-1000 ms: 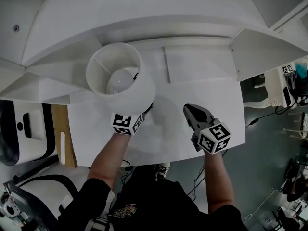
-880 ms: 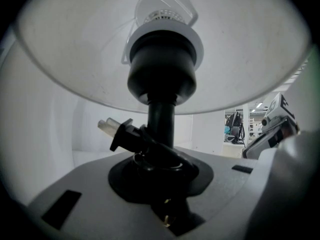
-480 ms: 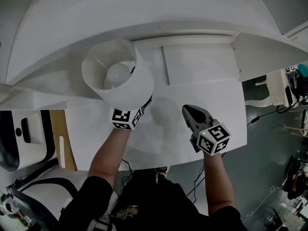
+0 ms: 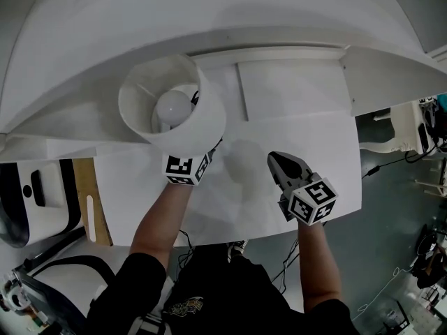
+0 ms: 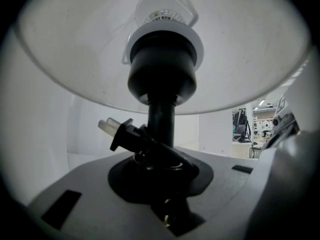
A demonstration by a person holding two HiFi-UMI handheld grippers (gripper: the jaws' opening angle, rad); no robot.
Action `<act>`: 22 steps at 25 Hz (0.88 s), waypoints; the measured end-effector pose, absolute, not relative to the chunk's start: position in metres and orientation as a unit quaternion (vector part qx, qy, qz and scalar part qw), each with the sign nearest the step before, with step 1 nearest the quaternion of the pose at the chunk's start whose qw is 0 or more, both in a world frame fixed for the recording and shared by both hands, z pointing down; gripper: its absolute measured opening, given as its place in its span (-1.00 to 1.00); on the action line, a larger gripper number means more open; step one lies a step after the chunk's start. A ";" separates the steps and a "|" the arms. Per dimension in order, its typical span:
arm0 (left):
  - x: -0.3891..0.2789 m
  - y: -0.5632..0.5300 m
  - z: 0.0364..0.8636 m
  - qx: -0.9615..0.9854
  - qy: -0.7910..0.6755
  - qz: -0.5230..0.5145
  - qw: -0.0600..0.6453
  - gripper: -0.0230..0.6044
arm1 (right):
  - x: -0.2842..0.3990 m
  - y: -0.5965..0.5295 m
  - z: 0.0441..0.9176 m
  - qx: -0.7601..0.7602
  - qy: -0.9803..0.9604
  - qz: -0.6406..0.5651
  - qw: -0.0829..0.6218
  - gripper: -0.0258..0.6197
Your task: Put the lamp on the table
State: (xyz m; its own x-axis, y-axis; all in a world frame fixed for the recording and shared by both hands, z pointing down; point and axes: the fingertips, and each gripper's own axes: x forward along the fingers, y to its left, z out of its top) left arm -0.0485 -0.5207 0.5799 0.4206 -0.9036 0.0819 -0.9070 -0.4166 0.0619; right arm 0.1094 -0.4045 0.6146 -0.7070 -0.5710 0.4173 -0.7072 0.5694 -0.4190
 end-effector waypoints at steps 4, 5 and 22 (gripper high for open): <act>-0.046 -0.518 0.580 0.840 -0.541 0.017 0.040 -0.62 | 0.108 -0.403 0.616 0.359 -0.880 0.289 0.119 -0.84; -0.046 -0.517 0.581 0.840 -0.541 0.018 0.039 -0.61 | 0.108 -0.402 0.615 0.358 -0.880 0.289 0.119 -0.84; -0.063 -0.479 0.602 0.816 -0.570 0.084 0.050 -0.36 | 0.122 -0.362 0.586 0.358 -0.886 0.274 0.110 -0.84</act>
State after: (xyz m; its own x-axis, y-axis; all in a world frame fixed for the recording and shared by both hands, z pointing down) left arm -0.0627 -0.4787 0.6022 0.3359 -0.9216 0.1944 -0.9385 -0.3449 -0.0135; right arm 0.1224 -0.3618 0.5863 -0.7189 -0.5742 0.3917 -0.6951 0.5935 -0.4057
